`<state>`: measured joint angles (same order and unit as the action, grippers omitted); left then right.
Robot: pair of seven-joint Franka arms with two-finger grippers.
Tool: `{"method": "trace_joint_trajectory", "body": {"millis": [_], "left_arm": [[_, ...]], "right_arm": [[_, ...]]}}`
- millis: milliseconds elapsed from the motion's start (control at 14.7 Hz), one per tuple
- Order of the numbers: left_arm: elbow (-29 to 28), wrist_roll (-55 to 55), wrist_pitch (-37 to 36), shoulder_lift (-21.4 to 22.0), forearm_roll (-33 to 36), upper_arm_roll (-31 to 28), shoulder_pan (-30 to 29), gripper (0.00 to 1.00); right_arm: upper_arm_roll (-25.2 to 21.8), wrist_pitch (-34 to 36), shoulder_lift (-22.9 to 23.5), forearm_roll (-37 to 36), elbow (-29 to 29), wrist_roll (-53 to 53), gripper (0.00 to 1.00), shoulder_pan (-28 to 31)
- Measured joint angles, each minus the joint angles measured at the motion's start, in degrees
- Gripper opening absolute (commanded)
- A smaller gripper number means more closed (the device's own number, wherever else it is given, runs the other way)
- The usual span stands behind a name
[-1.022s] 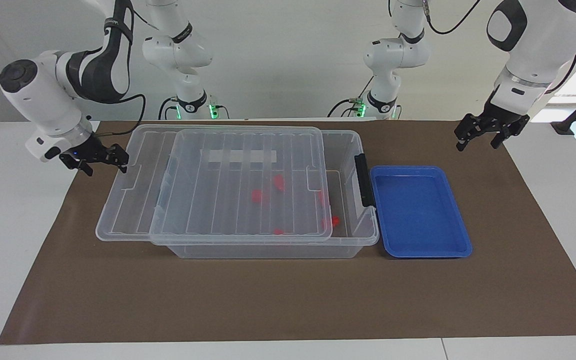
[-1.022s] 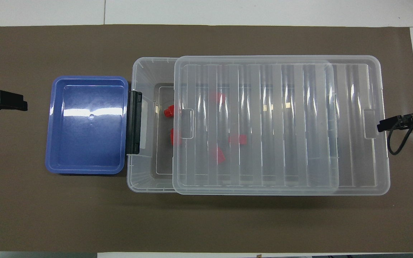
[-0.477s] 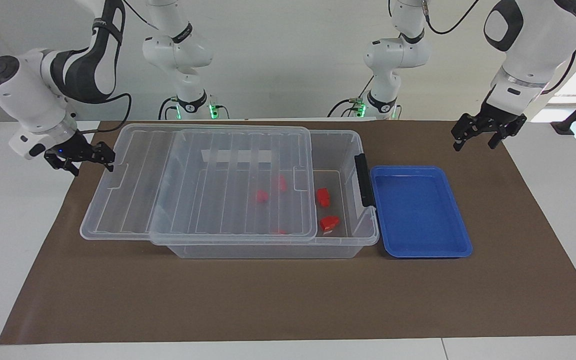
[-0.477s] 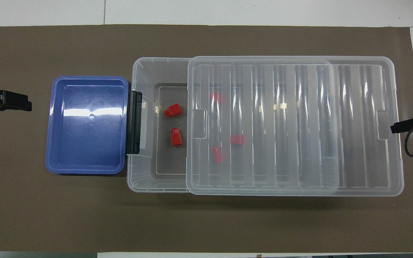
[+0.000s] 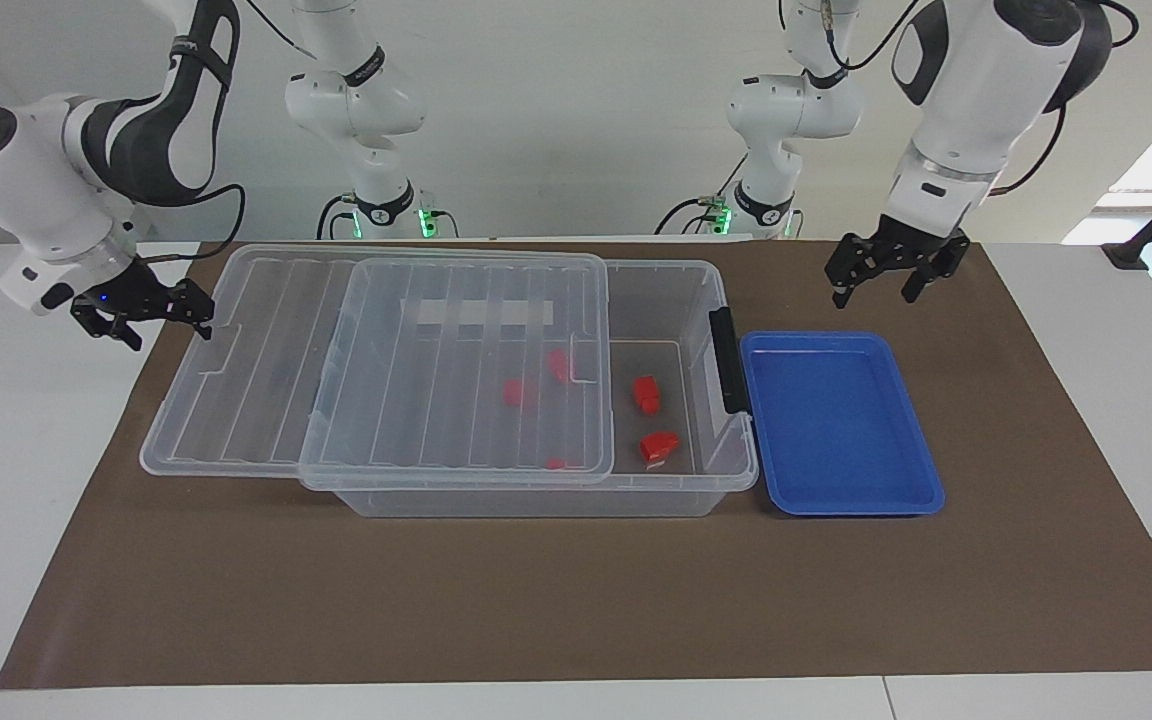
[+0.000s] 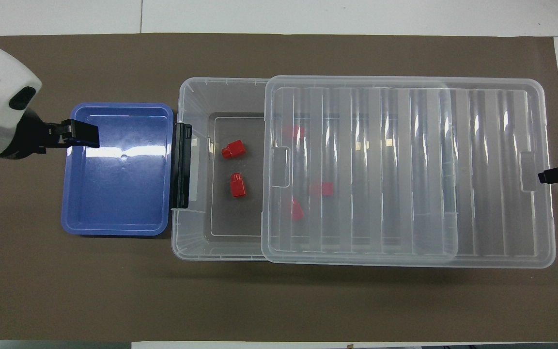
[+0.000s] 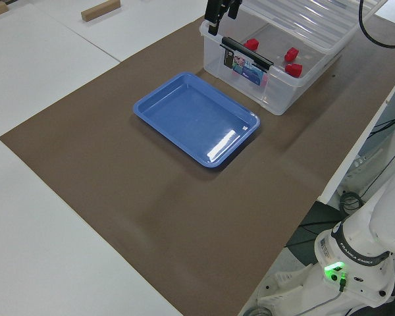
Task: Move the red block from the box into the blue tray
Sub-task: 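Reach the left gripper into the box and grasp a red block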
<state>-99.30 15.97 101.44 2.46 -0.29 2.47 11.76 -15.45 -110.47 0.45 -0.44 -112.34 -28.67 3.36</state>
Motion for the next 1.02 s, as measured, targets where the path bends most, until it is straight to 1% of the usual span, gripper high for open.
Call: {"method": "trace_joint_trajectory", "body": {"millis": [204, 477, 681, 749, 817, 1022], "left_arm": [[-1.81, 8.70, 3.59, -0.69, 0.00, 0.20, 6.13, 0.96], [-6.29, 18.69, 9.69, -1.52, 0.00, 0.33, 13.36, 0.92], [-7.27, 22.18, 10.95, -3.42, 0.00, 0.32, 15.90, 0.88], [-7.49, 23.34, 11.67, -4.20, 0.00, 0.32, 16.69, 0.83], [-7.70, 24.54, 12.53, -4.94, 0.00, 0.31, 17.50, 0.75], [-8.66, 28.31, 14.66, -6.78, 0.00, 0.33, 20.12, 0.59]], "right_arm": [[-0.52, -0.10, 0.00, 0.00, 0.01, -0.73, 1.00, 0.03], [-2.83, -1.81, 0.13, -0.02, 0.02, -4.92, 1.00, 0.09], [-3.45, -1.99, 0.14, -0.03, 0.02, -5.56, 1.00, 0.12], [-3.47, -2.00, 0.14, -0.03, 0.02, -5.57, 1.00, 0.11], [-3.51, -2.00, 0.14, -0.03, 0.02, -5.56, 1.00, 0.11], [-3.73, -2.00, 0.15, -0.03, 0.02, -6.00, 1.00, 0.11]]}}
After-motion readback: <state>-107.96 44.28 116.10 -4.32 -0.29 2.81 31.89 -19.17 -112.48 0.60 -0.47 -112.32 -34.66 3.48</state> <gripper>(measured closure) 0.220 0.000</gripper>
